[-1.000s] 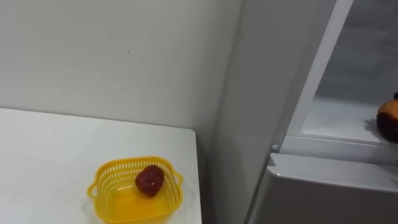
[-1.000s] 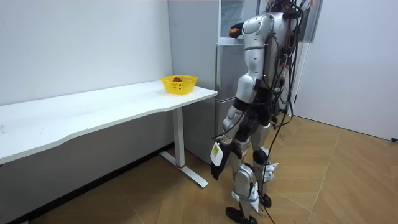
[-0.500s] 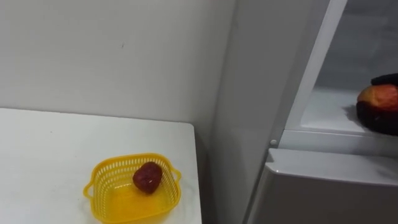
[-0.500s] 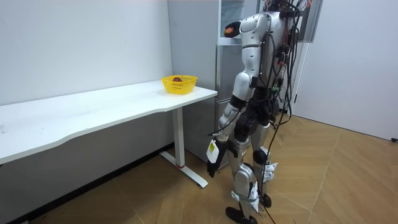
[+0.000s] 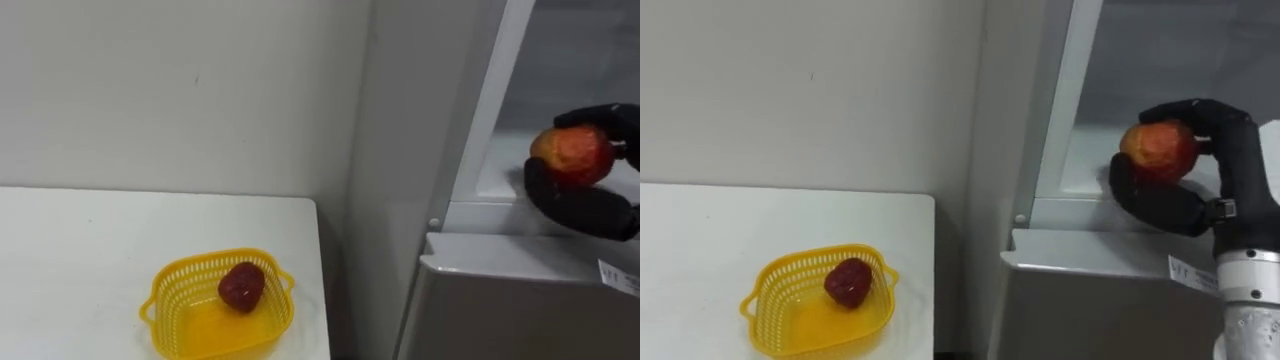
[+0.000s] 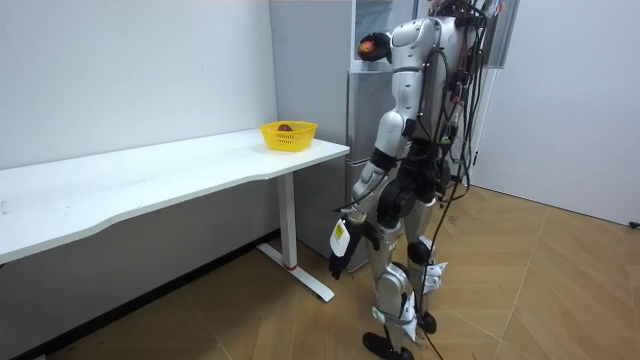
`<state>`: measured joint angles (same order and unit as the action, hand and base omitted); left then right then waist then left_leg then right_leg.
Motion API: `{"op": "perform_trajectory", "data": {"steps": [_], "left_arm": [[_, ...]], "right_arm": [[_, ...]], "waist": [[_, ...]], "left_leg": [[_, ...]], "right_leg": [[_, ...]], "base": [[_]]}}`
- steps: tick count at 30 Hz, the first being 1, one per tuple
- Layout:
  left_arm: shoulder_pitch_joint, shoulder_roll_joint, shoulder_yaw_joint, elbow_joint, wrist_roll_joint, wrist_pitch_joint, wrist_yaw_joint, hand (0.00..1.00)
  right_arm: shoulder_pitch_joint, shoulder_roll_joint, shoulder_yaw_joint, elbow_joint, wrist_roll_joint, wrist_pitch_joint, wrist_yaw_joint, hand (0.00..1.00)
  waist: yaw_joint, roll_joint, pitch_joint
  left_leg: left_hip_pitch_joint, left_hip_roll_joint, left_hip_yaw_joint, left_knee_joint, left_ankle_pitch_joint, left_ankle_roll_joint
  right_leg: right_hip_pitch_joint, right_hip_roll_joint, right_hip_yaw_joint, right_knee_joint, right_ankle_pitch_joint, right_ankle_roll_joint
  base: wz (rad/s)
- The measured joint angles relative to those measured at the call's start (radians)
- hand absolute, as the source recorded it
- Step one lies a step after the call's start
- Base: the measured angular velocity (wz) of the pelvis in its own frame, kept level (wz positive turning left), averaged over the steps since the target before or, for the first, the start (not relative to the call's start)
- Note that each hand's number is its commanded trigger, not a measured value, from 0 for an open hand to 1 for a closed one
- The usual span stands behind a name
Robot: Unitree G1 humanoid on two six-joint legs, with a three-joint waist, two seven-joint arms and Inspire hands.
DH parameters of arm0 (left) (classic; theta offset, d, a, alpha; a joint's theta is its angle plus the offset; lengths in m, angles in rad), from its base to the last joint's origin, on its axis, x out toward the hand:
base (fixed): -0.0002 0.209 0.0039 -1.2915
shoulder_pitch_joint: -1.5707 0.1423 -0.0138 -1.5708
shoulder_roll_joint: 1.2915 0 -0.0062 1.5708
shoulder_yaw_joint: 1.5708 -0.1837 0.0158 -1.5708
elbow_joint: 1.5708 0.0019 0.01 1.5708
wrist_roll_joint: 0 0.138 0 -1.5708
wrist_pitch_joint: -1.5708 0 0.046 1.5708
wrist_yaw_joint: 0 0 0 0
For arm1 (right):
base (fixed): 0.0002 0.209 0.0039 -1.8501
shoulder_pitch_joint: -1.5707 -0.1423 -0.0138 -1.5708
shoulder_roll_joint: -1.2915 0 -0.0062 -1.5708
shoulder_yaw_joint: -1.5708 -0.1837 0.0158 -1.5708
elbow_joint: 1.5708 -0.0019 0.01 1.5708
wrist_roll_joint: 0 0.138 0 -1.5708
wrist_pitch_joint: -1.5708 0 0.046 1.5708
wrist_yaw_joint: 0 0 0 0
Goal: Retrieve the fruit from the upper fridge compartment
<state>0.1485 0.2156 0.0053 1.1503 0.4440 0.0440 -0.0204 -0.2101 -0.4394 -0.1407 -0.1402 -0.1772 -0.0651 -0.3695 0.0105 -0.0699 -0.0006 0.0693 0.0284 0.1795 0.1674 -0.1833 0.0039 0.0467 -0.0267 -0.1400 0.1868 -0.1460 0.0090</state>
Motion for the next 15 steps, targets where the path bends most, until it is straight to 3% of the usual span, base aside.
{"op": "perform_trajectory", "data": {"steps": [6, 10, 15], "left_arm": [[-0.005, -0.004, -0.002, 0.019, -0.001, -0.027, 0.013, 0.00], [-0.011, -0.005, -0.031, 0.022, -0.001, -0.041, 0.014, 0.00], [-0.031, -0.006, -0.069, 0.027, -0.004, -0.048, 0.014, 0.00]], "right_arm": [[0.040, 0.081, 0.002, -0.109, -0.064, -0.089, -0.087, 1.00], [0.066, 0.093, 0.012, -0.175, -0.173, -0.099, -0.130, 1.00], [0.096, 0.096, 0.085, -0.254, -0.282, -0.153, -0.185, 1.00]], "waist": [[-0.004, 0.022, 0.0023], [-0.005, 0.026, 0.0019], [-0.005, 0.028, -0.0002]], "left_leg": [[-0.008, -0.001, 0.006, -0.003, -0.001, 0.001], [-0.014, 0.000, 0.009, -0.005, -0.001, 0.001], [-0.026, 0.000, 0.007, -0.002, -0.001, 0.001]], "right_leg": [[-0.012, -0.001, 0.002, 0.000, 0.000, 0.000], [-0.017, 0.001, 0.001, 0.000, 0.000, 0.000], [-0.029, 0.000, 0.002, 0.001, 0.000, 0.000]], "base": [[-0.02], [0.00], [0.00]]}}
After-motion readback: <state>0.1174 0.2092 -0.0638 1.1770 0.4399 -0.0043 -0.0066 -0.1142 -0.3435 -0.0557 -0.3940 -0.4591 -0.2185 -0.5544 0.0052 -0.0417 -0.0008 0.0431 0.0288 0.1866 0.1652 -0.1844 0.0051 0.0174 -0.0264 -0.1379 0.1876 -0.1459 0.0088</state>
